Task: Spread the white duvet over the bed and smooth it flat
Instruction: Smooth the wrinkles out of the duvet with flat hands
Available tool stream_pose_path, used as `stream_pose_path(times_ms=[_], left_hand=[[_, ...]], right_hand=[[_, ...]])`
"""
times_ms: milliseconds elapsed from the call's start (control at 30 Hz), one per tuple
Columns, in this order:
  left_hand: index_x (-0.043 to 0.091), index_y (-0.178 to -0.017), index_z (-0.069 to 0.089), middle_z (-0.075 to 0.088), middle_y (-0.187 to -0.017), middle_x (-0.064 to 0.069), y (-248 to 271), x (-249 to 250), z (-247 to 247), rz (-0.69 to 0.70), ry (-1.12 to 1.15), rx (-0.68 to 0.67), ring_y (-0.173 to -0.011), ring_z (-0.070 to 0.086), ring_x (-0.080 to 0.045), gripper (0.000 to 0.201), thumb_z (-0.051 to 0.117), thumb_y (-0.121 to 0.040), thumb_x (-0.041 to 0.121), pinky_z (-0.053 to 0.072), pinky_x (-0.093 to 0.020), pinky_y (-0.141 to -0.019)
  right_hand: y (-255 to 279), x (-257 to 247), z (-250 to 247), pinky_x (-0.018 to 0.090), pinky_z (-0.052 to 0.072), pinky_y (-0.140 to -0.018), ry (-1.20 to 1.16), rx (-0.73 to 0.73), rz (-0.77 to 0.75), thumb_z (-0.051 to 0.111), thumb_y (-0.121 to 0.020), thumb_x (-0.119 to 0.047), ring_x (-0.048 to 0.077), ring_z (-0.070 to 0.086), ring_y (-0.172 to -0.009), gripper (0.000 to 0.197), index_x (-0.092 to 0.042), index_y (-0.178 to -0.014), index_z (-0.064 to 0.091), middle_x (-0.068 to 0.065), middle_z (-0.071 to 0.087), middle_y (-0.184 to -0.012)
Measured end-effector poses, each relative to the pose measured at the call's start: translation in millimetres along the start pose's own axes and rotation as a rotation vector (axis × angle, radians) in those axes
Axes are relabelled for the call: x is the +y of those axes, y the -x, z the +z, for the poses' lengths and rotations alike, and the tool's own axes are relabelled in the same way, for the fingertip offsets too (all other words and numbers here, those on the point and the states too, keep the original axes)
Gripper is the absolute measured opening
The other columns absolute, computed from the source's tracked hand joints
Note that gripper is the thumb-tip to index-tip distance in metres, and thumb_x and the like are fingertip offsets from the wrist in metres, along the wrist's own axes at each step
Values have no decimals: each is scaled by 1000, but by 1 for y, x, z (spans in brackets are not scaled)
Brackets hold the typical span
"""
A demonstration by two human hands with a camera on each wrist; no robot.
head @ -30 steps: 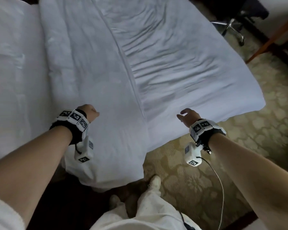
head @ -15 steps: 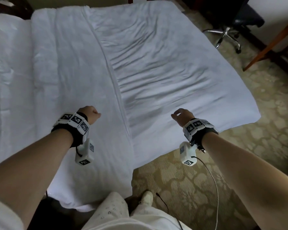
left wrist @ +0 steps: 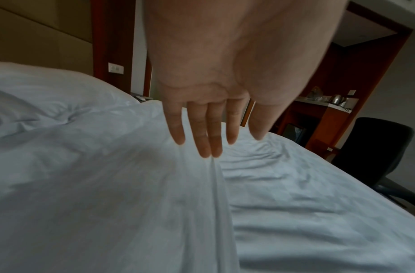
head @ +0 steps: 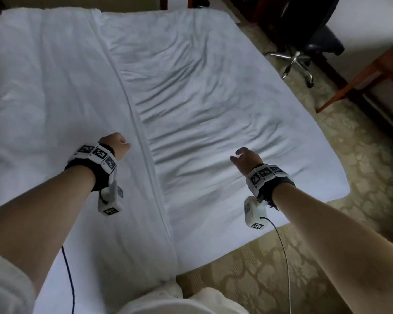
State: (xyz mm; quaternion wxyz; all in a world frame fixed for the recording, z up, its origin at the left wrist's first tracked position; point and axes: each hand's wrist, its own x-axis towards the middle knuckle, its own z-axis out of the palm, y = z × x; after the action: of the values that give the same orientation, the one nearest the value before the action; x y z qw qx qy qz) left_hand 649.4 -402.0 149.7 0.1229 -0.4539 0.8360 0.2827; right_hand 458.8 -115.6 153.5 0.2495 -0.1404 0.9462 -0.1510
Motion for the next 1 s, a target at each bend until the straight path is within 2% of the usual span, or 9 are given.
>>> stream_pose_path(times_ms=[67,367,500,600,667,733,800,867,1000], left_hand=[[6,-129,49,52,-135,-18,-29,3,-6,-12,29,14,-125,47,-35,41,50,-94,27,37,-34,-101],[7,-138,38,42,-140,-22,-142,3,-14,-84,99,33,-127,43,-40,50,49,-94,28,37,-44,-106],[8,-143,33,35,-147,-18,-187,6,-5,-109,57,25,-136,32,-36,55,47,-95,31,30,-44,-112],[12,-146,28,23,-154,-13,-219,6,6,-146,3,41,-143,20,-31,59,45,-95,36,24,-49,-114],[19,-149,20,8,-159,-9,-249,7,14,-194,-45,14,-147,6,-29,63,43,-95,43,14,-54,-116],[29,-151,5,-9,-160,-4,-275,2,26,-230,-119,-41,-147,-8,-28,73,40,-92,55,6,-62,-113],[35,-149,-8,-21,-157,-3,-298,-8,42,-251,-175,-128,-145,-17,-31,89,41,-82,69,6,-70,-109],[39,-146,-14,-27,-155,-6,-322,-22,61,-266,-197,-229,-143,-21,-37,102,43,-72,79,8,-72,-108],[43,-143,-21,-32,-153,-7,-352,-43,83,-286,-204,-327,-142,-24,-39,115,43,-59,88,9,-73,-107]], right_hand=[[-22,-24,-5,32,38,-99,-6,31,-29,51,-94,-32,30,49,-122,43,-10,-129,47,14,55,-129],[-116,-114,20,40,30,-111,37,16,-208,43,-97,-37,29,28,-138,58,-10,-146,26,12,34,-149],[-171,-145,43,37,22,-117,47,0,-231,41,-97,-38,26,20,-143,62,-8,-148,20,10,26,-153],[-207,-165,61,37,17,-119,86,-22,-256,38,-98,-39,27,15,-145,64,-10,-150,15,11,20,-156],[-236,-178,75,37,11,-121,136,-72,-277,35,-99,-40,26,7,-147,64,-13,-151,11,9,11,-159],[-254,-185,88,38,8,-121,185,-107,-319,33,-99,-41,25,2,-148,64,-15,-151,8,8,5,-160],[-270,-189,104,38,5,-122,231,-136,-368,33,-99,-42,25,-2,-148,64,-18,-152,6,6,0,-160],[-288,-191,124,39,3,-122,259,-164,-381,34,-98,-42,24,-5,-148,64,-20,-152,5,6,-3,-160],[-311,-201,153,42,-2,-120,269,-154,-402,35,-98,-41,26,-9,-148,66,-21,-152,3,7,-8,-160]])
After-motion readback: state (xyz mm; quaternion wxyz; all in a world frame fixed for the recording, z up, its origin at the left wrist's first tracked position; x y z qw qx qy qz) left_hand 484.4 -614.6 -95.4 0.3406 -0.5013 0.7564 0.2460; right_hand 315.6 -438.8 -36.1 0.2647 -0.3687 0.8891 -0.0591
